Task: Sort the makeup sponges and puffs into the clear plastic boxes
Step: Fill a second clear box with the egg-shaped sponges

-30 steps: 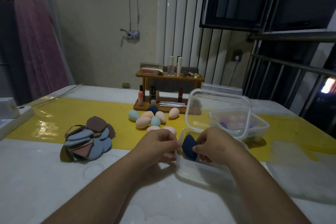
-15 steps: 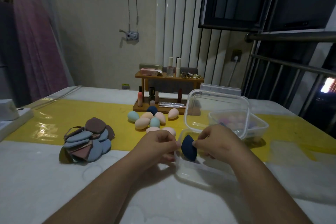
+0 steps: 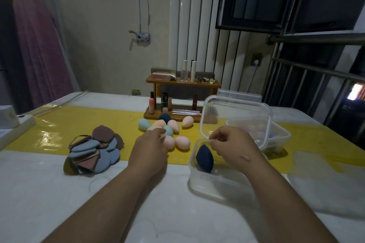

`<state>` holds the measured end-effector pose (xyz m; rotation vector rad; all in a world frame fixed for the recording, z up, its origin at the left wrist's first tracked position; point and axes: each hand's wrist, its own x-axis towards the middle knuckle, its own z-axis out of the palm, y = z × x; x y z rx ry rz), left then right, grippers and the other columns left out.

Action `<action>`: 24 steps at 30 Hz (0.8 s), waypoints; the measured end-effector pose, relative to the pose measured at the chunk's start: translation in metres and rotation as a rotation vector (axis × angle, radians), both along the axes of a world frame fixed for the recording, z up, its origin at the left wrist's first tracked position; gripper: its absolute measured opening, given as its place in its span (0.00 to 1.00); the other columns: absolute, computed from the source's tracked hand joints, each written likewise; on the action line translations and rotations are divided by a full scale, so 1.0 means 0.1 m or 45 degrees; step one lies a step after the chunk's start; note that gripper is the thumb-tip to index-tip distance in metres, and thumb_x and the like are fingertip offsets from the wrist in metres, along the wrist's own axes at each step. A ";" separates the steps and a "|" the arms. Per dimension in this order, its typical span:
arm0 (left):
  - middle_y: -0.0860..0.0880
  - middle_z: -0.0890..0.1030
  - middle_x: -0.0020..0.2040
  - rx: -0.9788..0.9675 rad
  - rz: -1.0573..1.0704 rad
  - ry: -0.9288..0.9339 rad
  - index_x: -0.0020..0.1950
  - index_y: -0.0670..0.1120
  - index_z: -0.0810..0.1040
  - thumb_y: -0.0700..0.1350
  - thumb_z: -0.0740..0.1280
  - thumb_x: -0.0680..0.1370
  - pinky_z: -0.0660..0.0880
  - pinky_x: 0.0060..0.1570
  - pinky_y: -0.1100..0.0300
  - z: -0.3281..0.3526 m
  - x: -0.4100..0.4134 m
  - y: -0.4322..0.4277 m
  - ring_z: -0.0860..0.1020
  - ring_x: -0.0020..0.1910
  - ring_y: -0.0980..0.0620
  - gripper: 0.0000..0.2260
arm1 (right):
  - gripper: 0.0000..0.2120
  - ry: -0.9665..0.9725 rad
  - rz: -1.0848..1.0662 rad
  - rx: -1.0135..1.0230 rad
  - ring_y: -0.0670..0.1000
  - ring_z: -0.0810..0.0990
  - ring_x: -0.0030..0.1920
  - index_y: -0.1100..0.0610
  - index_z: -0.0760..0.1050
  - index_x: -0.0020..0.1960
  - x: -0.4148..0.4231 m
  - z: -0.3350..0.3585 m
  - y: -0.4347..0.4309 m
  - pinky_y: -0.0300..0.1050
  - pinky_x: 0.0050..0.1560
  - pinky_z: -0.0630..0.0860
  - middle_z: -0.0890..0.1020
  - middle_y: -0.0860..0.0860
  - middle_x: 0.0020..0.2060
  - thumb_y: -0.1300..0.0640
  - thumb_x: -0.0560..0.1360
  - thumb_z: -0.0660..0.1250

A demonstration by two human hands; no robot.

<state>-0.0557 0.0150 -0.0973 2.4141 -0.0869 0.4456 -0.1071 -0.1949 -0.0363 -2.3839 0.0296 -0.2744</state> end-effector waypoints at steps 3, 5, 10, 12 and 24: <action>0.47 0.75 0.69 0.062 -0.043 0.052 0.73 0.54 0.70 0.44 0.62 0.80 0.73 0.56 0.53 -0.05 0.03 -0.01 0.74 0.64 0.44 0.21 | 0.04 0.016 0.004 0.003 0.49 0.81 0.42 0.48 0.79 0.46 0.01 -0.01 -0.01 0.41 0.38 0.73 0.82 0.47 0.41 0.57 0.76 0.68; 0.46 0.75 0.68 0.074 -0.017 0.045 0.73 0.54 0.70 0.43 0.63 0.80 0.72 0.55 0.53 -0.06 0.05 -0.01 0.74 0.63 0.45 0.21 | 0.04 0.019 0.001 -0.001 0.49 0.82 0.43 0.48 0.79 0.47 0.02 -0.02 -0.01 0.42 0.40 0.75 0.82 0.48 0.42 0.57 0.76 0.68; 0.47 0.76 0.63 0.151 0.003 -0.037 0.61 0.51 0.80 0.50 0.70 0.76 0.72 0.52 0.54 -0.08 0.08 -0.01 0.73 0.60 0.45 0.14 | 0.05 0.019 -0.001 -0.015 0.50 0.82 0.44 0.47 0.79 0.47 0.04 -0.03 -0.02 0.43 0.43 0.77 0.82 0.48 0.42 0.57 0.76 0.68; 0.49 0.77 0.59 0.006 -0.014 -0.059 0.59 0.50 0.81 0.52 0.70 0.76 0.71 0.50 0.56 -0.07 0.06 -0.02 0.74 0.57 0.48 0.13 | 0.05 0.017 0.006 -0.010 0.50 0.81 0.44 0.47 0.79 0.47 0.03 -0.03 -0.02 0.43 0.43 0.77 0.82 0.48 0.42 0.58 0.76 0.68; 0.52 0.81 0.46 -0.685 -0.309 0.036 0.60 0.60 0.77 0.55 0.69 0.76 0.78 0.39 0.54 0.15 -0.23 -0.23 0.79 0.45 0.52 0.12 | 0.04 -0.015 0.065 0.031 0.50 0.81 0.44 0.47 0.79 0.48 0.03 -0.03 -0.03 0.40 0.40 0.73 0.82 0.48 0.43 0.56 0.77 0.69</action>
